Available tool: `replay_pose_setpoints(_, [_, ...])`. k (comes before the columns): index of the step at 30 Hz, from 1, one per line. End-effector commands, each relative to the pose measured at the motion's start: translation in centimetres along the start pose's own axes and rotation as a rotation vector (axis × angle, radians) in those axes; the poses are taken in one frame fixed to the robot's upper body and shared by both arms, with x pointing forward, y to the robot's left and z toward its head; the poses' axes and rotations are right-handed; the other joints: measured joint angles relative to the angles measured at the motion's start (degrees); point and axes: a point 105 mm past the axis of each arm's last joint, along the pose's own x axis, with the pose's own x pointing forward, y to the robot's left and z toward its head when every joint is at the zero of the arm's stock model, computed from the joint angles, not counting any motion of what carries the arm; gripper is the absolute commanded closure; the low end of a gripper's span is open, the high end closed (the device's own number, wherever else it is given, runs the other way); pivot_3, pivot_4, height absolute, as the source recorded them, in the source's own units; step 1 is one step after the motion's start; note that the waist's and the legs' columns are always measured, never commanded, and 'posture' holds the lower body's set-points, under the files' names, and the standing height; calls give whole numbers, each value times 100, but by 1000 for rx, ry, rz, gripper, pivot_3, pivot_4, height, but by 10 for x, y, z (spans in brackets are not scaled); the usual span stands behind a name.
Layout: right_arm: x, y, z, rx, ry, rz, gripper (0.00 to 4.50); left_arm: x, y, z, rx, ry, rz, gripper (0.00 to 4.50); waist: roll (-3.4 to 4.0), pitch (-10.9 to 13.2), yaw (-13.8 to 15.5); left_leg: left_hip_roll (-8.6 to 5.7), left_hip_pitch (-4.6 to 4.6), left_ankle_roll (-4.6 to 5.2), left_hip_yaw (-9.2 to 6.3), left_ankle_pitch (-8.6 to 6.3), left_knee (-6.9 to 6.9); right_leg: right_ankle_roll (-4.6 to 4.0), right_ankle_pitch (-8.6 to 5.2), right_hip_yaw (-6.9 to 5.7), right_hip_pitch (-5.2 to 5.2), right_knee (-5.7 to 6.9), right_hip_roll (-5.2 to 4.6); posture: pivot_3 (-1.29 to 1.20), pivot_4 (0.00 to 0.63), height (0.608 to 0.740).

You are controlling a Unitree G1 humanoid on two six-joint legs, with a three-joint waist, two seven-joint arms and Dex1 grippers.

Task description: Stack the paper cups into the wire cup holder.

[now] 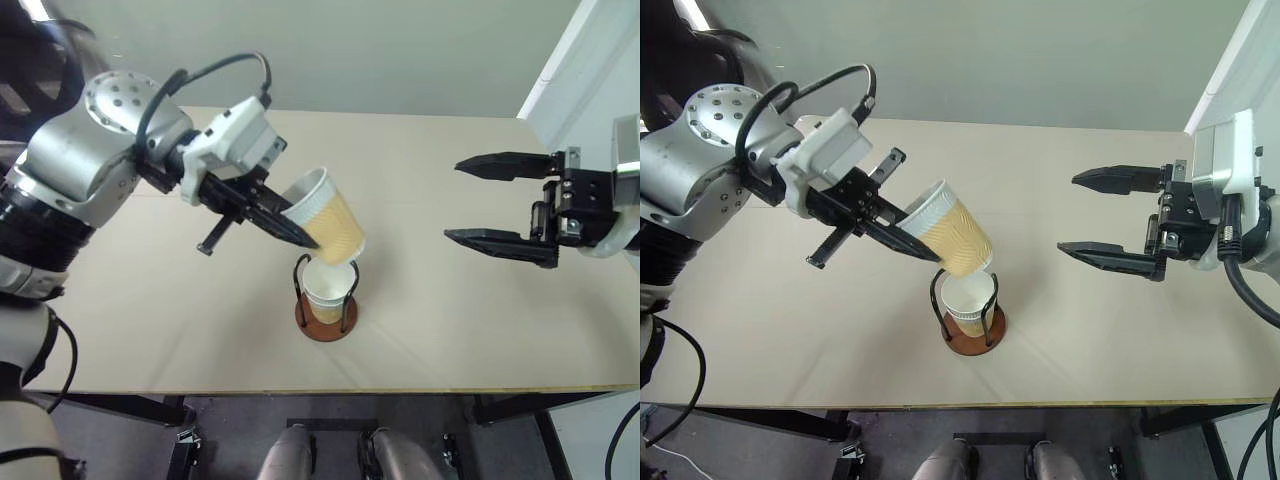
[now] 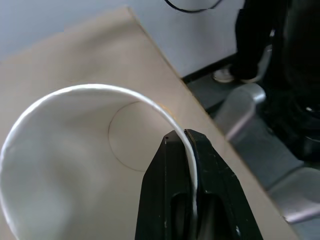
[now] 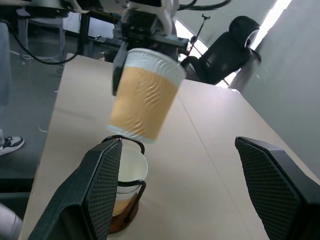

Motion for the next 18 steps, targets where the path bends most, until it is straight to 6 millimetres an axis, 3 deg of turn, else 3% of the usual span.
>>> replay_pose_setpoints(1, [-5, 1, 13, -61, -11, -28, 794, -2, -3, 1, 51, 53, -44, 4435, 0, 0, 9, 0, 0, 0, 0, 0, 0, 0, 0, 0, 0, 0, 0, 0, 150, 740])
replay_pose_setpoints(5, [-8, 9, 3, -51, 65, 4, 794, 2, 3, -15, 60, 117, -50, 4435, 2, 1, 56, -2, -5, 1, -2, -1, 1, 2, -1, 0, 0, -3, 0, 0, 150, 740])
replay_pose_setpoints(8, [-13, 17, -18, -80, 212, 31, 794, 6, 6, -19, 61, 122, -62, 4435, 2, 1, 81, -2, -12, 1, -3, -2, 2, 3, -2, 0, -1, -6, -1, 0, 150, 740])
replay_pose_setpoints(18, [-19, 24, -28, -112, 305, 49, 794, 15, 2, -26, 49, 137, -124, 4435, 6, 4, 49, -4, -14, 2, 2, -5, 2, 9, -3, 2, -2, -7, -2, 0, 150, 740])
